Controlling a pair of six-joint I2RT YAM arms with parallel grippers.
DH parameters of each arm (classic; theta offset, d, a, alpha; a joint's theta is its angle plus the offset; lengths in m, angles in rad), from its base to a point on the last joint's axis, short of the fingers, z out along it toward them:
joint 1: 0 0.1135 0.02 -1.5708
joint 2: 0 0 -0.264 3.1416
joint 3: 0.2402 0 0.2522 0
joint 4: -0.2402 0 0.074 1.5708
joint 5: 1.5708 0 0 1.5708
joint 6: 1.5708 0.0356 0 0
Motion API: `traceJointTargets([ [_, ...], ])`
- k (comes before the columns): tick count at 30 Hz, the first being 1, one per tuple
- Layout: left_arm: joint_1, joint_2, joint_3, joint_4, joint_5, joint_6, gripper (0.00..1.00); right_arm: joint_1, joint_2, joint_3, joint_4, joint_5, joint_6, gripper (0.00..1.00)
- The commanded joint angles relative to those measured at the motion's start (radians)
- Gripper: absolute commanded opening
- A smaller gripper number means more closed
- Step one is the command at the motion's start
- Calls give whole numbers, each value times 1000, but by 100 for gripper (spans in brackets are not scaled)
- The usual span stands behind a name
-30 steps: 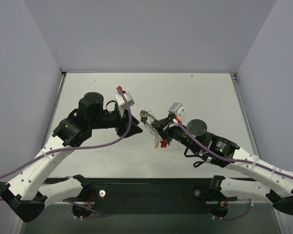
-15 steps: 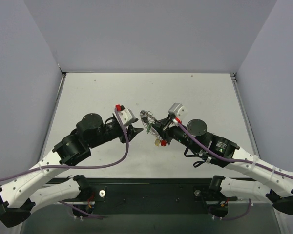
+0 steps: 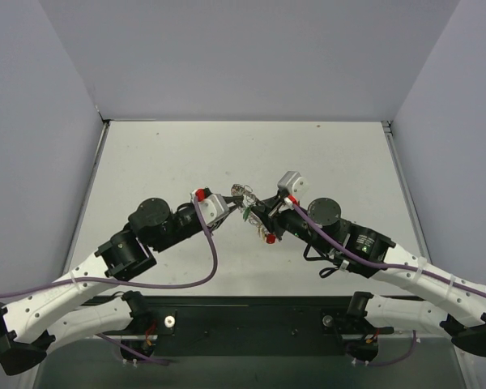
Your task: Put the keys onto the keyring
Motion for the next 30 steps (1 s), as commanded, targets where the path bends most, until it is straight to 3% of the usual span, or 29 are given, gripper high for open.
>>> traceJointTargets([
  [1, -11, 2, 6, 116, -16, 45, 29, -4, -5, 22, 105, -6, -7, 0],
  [18, -28, 51, 13, 139, -42, 66, 28, -13, -19, 13, 105, -17, -5, 0],
  [22, -30, 52, 9, 147, -67, 62, 19, -15, -22, 11, 105, -18, -5, 0],
  [26, -30, 51, 3, 158, -90, 63, 3, -15, -22, 9, 105, -18, -5, 0],
  [30, -33, 49, 1, 158, -90, 63, 0, -15, -25, 9, 106, -18, -5, 0],
])
